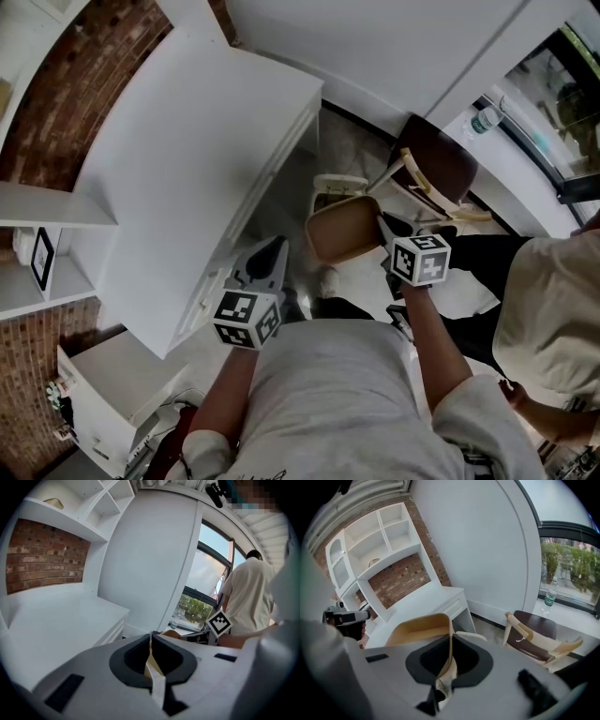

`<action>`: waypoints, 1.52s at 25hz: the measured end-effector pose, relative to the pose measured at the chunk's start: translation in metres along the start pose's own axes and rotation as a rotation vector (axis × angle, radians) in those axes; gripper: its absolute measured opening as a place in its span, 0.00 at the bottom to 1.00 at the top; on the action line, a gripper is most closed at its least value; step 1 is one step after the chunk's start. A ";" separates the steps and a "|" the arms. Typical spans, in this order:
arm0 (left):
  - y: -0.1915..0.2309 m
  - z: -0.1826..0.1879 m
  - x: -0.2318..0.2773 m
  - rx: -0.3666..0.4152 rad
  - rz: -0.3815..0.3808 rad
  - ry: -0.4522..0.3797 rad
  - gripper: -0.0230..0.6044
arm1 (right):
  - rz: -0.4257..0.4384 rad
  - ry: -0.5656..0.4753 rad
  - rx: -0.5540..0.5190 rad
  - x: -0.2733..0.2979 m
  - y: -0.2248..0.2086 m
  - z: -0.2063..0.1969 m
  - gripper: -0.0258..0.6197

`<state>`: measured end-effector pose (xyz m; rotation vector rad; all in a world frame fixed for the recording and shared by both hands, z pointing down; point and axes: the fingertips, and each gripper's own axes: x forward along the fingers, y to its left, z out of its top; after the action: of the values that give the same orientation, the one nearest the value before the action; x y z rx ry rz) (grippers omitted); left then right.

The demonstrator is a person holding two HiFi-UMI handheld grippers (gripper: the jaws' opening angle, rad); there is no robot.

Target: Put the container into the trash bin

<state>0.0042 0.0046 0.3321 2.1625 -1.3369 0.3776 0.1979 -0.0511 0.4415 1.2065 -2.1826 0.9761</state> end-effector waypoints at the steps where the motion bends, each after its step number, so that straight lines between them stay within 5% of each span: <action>1: -0.003 -0.002 0.000 0.000 -0.002 0.007 0.08 | -0.003 0.000 0.006 -0.002 -0.003 -0.002 0.10; 20: -0.007 0.009 0.056 0.088 -0.165 0.109 0.08 | -0.133 -0.013 0.182 -0.010 -0.039 -0.019 0.09; 38: 0.008 0.009 0.105 0.114 -0.232 0.148 0.08 | -0.167 0.012 0.232 0.012 -0.054 -0.035 0.10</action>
<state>0.0451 -0.0797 0.3807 2.3037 -0.9938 0.5204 0.2395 -0.0503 0.4918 1.4571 -1.9628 1.1855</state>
